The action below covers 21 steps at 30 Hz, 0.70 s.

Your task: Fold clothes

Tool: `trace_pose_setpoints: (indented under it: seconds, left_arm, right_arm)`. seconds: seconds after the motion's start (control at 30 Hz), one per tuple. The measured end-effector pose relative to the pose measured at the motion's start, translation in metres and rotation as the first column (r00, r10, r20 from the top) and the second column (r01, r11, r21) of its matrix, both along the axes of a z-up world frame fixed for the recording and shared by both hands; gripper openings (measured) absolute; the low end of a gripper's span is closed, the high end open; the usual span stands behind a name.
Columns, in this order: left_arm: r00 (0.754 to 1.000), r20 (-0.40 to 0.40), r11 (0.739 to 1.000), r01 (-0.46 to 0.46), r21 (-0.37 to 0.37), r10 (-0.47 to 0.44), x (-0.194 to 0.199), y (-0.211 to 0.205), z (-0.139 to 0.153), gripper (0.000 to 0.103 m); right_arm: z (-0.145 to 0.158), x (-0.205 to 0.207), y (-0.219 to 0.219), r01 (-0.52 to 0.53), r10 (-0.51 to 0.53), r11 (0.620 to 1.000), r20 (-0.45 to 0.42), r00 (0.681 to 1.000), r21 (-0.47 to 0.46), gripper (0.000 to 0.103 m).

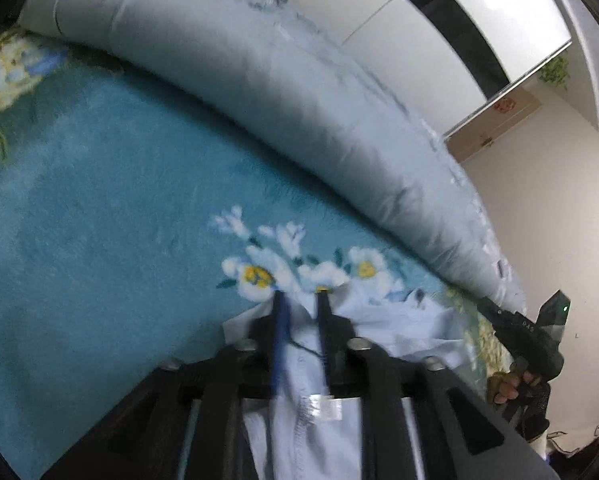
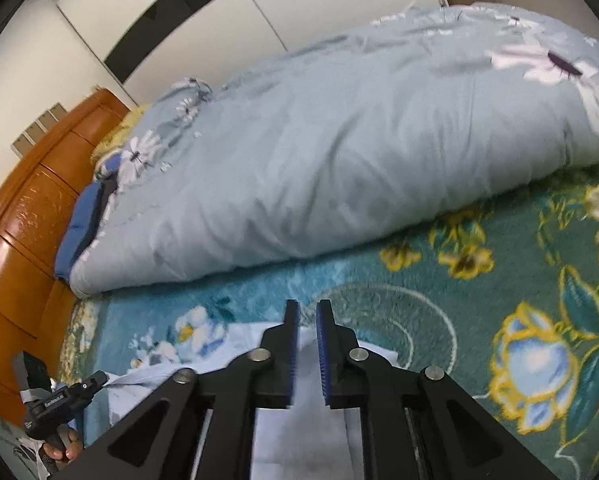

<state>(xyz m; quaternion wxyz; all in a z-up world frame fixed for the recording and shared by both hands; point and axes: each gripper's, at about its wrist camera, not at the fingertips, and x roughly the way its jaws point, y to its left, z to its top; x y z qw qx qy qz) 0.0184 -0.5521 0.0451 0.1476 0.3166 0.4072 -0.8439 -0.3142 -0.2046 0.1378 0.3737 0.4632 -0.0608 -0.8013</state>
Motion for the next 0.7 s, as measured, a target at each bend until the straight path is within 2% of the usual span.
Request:
trace_pose_setpoints:
  seconds: [0.03,0.1,0.17,0.3,0.43,0.57,0.6,0.63,0.7]
  left_arm:
    - [1.0,-0.024,1.0,-0.017,-0.015,0.017,0.007,-0.001,0.007,0.041]
    - [0.998,-0.05,0.999,-0.04,-0.03,0.038,0.017,0.0,0.014,0.044]
    - [1.0,-0.019,0.999,-0.011,-0.043,0.01,0.017,0.007,0.012,0.044]
    - [0.993,0.109,0.991,0.062,-0.121,-0.049,0.01,0.028,-0.002,0.044]
    - [0.984,0.154,0.988,0.104,-0.115,-0.086,0.009,0.04,-0.022,0.044]
    - [0.978,0.192,0.985,0.11,-0.135,-0.082,0.007,0.046,-0.034,0.044]
    - [0.979,0.19,0.985,0.106,-0.135,-0.079,0.008,0.046,-0.036,0.044]
    - [0.98,0.186,0.986,0.098,-0.132,-0.072,0.01,0.044,-0.037,0.044]
    - [0.983,0.173,0.989,0.082,-0.124,-0.059,0.013,0.041,-0.04,0.044]
  right_arm:
    - [0.002,0.002,0.002,-0.007,0.007,1.0,-0.006,1.0,-0.001,0.035]
    - [0.003,0.006,0.004,-0.028,0.028,1.0,-0.017,0.999,0.011,0.037]
    - [-0.004,0.011,0.001,-0.064,0.065,0.996,-0.011,0.998,0.054,0.037]
    - [-0.027,0.026,-0.015,-0.134,0.138,0.978,-0.017,0.99,0.159,0.037]
    - [-0.039,0.028,-0.026,-0.129,0.144,0.963,-0.045,0.989,0.237,0.037]
    - [-0.046,0.025,-0.033,-0.119,0.139,0.953,-0.052,0.989,0.28,0.036]
    - [-0.047,0.026,-0.033,-0.126,0.147,0.95,-0.055,0.988,0.284,0.027]
    - [-0.046,0.027,-0.034,-0.128,0.155,0.946,-0.068,0.986,0.296,0.012]
    - [-0.043,0.027,-0.033,-0.125,0.157,0.948,-0.088,0.984,0.294,0.005]
